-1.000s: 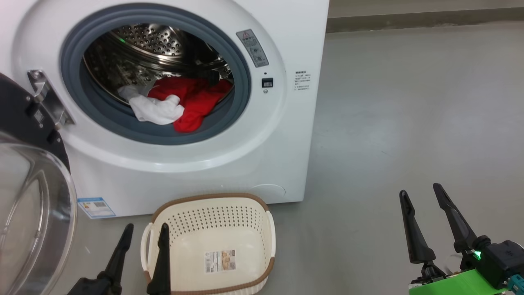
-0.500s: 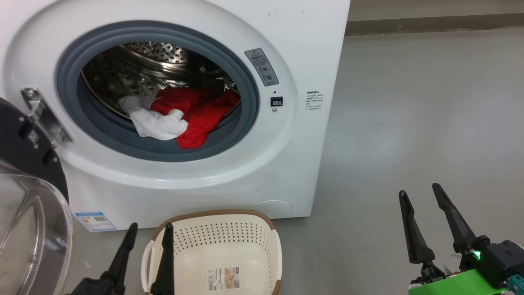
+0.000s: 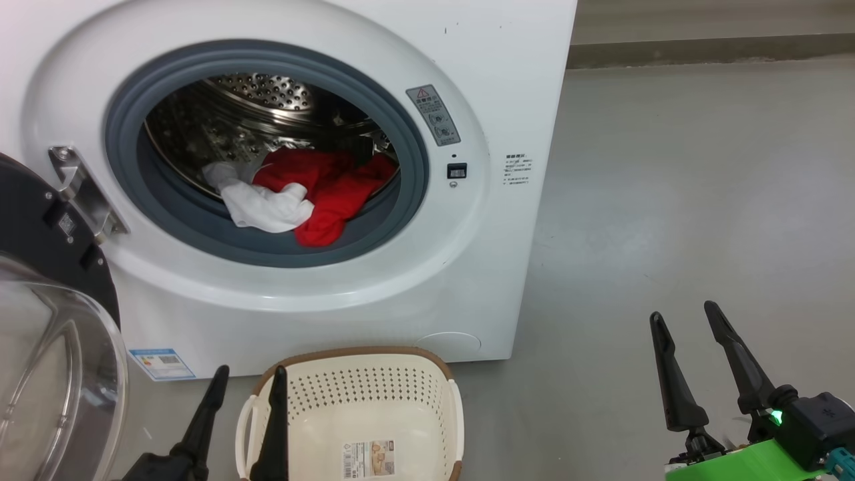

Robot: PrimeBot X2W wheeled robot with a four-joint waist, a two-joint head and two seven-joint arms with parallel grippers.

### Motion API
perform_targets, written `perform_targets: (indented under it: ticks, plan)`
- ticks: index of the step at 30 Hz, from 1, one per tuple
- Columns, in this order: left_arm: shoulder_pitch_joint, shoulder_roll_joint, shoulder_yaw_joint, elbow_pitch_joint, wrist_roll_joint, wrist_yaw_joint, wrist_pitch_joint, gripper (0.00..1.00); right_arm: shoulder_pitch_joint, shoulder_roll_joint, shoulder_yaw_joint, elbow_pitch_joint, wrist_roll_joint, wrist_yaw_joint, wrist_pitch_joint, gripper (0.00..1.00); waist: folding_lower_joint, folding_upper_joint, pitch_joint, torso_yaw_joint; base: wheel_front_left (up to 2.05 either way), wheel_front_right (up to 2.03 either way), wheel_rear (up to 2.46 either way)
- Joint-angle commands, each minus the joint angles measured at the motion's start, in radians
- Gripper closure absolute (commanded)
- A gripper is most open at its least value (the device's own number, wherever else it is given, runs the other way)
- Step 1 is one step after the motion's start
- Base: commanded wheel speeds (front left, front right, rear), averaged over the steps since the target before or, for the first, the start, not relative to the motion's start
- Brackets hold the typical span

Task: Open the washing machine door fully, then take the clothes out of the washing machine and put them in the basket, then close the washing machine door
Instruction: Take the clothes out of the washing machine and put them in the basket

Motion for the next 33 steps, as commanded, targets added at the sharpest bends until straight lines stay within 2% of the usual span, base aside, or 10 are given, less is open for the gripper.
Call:
perform_targets:
  ticks: [1, 23, 33]
  plan:
    - [-0.021, 0.016, 0.029, -0.023, 0.005, 0.012, 0.000, 0.00, -0.024, -0.013, 0.029, -0.024, -0.002, 0.006, -0.004, 0.00, 0.0000, 0.0000, -0.001, 0.002, 0.00, 0.00, 0.00]
    - [-0.055, 0.005, 0.023, -0.002, 0.005, 0.031, -0.021, 0.00, -0.029, -0.013, 0.036, -0.046, -0.007, 0.006, 0.003, 0.00, 0.0000, 0.0000, 0.045, 0.013, 0.00, 0.00, 0.00]
    - [-0.115, 0.004, 0.019, 0.012, -0.007, 0.009, -0.032, 0.00, -0.054, -0.013, 0.034, -0.052, -0.012, 0.006, -0.005, 0.00, 0.0000, 0.0000, 0.118, 0.030, 0.00, 0.00, 0.00]
